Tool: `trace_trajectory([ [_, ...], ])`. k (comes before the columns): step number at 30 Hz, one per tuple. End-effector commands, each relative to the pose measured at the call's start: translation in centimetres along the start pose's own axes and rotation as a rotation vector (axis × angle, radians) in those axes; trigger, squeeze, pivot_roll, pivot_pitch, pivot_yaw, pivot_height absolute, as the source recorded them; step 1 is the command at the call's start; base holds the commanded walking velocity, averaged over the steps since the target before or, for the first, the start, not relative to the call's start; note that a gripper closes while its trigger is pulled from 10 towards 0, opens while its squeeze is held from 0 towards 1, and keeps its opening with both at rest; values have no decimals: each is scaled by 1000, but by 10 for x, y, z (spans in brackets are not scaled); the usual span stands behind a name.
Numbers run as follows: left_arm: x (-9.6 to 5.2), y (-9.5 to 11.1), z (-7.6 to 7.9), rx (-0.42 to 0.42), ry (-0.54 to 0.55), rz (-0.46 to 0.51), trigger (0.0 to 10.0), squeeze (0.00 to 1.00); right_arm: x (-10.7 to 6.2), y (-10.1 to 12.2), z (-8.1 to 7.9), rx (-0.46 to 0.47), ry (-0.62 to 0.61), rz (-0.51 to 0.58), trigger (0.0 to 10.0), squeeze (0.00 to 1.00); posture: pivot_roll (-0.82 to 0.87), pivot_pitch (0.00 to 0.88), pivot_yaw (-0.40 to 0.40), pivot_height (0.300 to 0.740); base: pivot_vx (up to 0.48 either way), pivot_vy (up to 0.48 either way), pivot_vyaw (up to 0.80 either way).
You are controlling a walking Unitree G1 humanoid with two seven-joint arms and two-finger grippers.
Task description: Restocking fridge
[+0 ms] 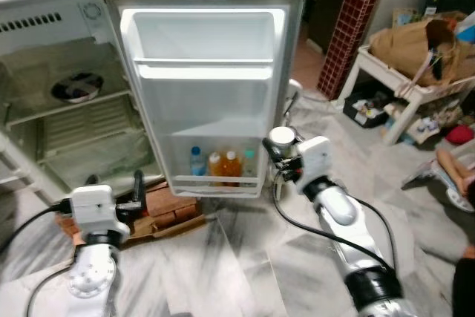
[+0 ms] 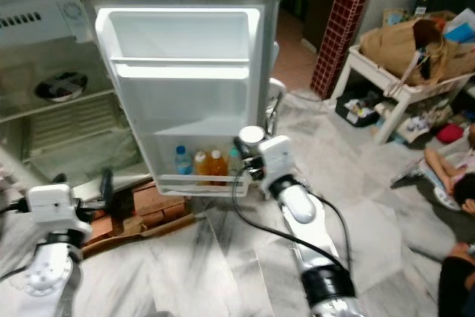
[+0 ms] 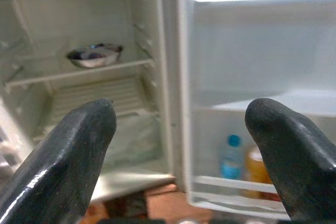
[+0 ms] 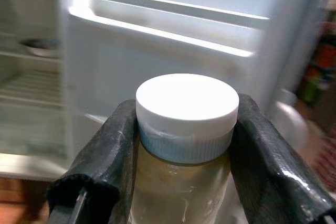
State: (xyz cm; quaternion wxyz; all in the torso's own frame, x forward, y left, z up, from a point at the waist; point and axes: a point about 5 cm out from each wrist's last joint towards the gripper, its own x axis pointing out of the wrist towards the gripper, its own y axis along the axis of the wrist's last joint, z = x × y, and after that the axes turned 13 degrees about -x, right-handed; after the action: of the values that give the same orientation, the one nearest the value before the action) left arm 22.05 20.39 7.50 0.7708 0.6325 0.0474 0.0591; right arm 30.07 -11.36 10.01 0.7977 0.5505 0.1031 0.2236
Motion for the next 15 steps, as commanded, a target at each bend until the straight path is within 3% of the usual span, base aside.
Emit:
trace_trajectory([
  [1, 1, 0, 7, -8, -22, 3, 10000, 0, -2, 4, 14, -38, -33, 22, 10000, 0, 32, 20, 6, 740, 337, 341, 0],
  [12, 1, -1, 9, -4, -37, 5, 10000, 0, 0, 5, 9, -43, -1, 33, 10000, 0, 30, 20, 5, 740, 380, 286, 0],
  [15, 1, -2, 9, -3, -37, 3, 10000, 0, 1, 6, 7, -44, 14, 38, 10000, 0, 30, 20, 5, 740, 431, 0, 0],
])
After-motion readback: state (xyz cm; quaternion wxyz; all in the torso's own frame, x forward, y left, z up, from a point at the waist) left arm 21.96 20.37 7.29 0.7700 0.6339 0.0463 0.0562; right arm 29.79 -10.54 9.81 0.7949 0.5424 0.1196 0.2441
